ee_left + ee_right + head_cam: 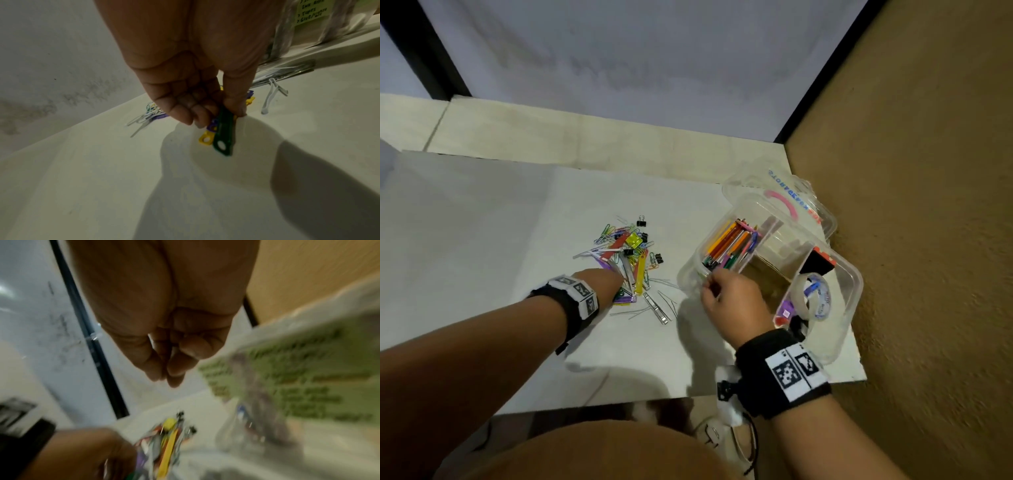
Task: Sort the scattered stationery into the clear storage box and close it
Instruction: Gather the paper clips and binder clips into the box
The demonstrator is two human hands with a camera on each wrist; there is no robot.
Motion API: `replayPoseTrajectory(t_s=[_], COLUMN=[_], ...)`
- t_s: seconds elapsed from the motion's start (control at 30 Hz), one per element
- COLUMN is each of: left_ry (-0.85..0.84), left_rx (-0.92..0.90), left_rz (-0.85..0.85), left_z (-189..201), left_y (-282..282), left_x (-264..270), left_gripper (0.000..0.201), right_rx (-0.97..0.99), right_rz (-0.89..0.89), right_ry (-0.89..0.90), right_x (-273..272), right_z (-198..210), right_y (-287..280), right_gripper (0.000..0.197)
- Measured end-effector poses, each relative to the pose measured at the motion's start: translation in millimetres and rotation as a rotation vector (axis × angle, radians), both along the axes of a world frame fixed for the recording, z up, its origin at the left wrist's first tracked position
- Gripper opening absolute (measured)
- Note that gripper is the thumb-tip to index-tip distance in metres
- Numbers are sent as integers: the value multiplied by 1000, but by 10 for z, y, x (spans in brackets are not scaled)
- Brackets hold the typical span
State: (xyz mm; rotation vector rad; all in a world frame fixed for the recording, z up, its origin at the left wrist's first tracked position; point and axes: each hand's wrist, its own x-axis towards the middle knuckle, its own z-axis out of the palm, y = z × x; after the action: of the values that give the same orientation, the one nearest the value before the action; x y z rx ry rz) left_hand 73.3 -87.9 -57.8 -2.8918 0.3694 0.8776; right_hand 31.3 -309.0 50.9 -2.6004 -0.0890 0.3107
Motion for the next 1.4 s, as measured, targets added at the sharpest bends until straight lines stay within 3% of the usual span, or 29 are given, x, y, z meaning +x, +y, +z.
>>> replayPoseTrajectory(t_s=[0.07,0.2,0.4,0.53,0.7,0.8,0.93,1.17,1.3,1.4], left_ry=[8,6,22,56,137,144,118,132,217,261], left_rx=[-19,-59,-123,-159,-284,-360,-385,-457,-697,-830], left_rz=[-9,-13,32,58,238,367,398,477,644,764], left_z=[-5,-21,-70,-68,35,142,395,623,645,665], left_y=[42,131,194,210,304,373,439,431,387,371], left_x=[-25,-102,-171,-185,-137,-124,-38,85,70,57], left_gripper=[23,23,21,25,21,35,19,27,11,25], right_rx=[-43,-134,-227,-202,-146,-174,-209,-358,-393,-334], right_rz=[110,136,128,94,36,76,114,145,180,196], right_ry=[128,354,292,285,208,270,288,332,334,321], right_x=[21,104,252,316,321,306,319,418,440,413], right_z=[-222,-723,-1066,-1123,-1109,-1137,-1124,-1109,-1107,-1081], right_y=[280,573,630,691,711,724,746,765,737,700], right_gripper=[12,17,17,16,17,25,17,24,25,25])
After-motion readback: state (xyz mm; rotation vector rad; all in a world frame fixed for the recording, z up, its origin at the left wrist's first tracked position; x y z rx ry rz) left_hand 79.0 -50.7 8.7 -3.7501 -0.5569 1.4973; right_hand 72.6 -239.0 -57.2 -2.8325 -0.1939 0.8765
